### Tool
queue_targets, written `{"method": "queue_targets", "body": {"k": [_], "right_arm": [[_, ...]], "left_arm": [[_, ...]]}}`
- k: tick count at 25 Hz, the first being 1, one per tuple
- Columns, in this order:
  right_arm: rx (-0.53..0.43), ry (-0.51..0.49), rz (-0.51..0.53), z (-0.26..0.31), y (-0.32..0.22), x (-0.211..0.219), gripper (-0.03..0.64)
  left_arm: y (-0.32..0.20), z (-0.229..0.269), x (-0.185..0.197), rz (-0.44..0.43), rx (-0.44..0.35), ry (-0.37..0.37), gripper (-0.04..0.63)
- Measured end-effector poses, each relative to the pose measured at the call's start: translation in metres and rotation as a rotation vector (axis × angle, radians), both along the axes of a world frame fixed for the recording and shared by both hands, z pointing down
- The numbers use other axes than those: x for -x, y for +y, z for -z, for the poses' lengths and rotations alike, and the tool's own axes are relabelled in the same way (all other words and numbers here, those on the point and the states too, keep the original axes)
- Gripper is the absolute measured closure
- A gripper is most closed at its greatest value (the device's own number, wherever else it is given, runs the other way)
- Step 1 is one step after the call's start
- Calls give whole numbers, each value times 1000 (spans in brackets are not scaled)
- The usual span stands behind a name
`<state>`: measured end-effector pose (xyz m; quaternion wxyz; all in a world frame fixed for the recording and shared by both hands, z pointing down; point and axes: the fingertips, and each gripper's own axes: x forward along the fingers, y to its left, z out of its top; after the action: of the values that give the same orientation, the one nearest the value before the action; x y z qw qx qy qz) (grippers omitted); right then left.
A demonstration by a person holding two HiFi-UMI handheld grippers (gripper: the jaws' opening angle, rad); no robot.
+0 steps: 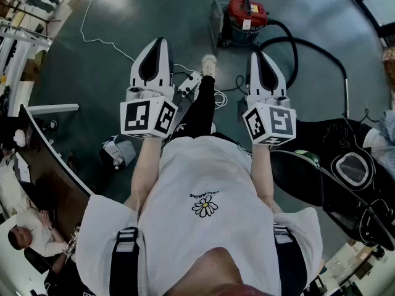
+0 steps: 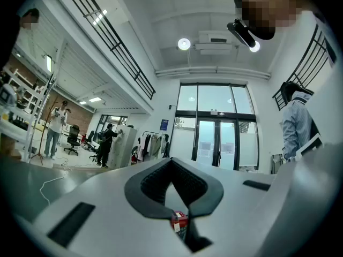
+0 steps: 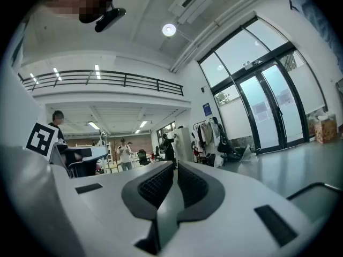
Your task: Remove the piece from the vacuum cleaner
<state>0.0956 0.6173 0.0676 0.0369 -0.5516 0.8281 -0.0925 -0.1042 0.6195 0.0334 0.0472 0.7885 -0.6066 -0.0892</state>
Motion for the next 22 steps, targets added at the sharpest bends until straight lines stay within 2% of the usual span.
{"method": "queue_targets", "body": {"k": [4, 8, 11, 16, 19, 22], "right_arm": [[0, 1, -5, -3, -30, 4, 603], [-56, 41, 22, -14, -101, 4, 603], [-72, 37, 51, -22, -172, 14, 601], [-27, 81, 65, -30, -322, 37, 591], [16, 134, 57, -25, -412, 41, 463], [61, 187, 35, -28, -481, 42, 456]], "left_arm": [[-33, -2, 9, -2, -21, 45, 592], [-113, -25, 11, -5, -51, 135, 592], [-186, -41, 12, -38, -34, 121, 592], [-331, -55, 27, -65, -25, 78, 592], [-427, -61, 28, -97, 20, 71, 592], [-504, -66, 25, -137, 69, 42, 592]]}}
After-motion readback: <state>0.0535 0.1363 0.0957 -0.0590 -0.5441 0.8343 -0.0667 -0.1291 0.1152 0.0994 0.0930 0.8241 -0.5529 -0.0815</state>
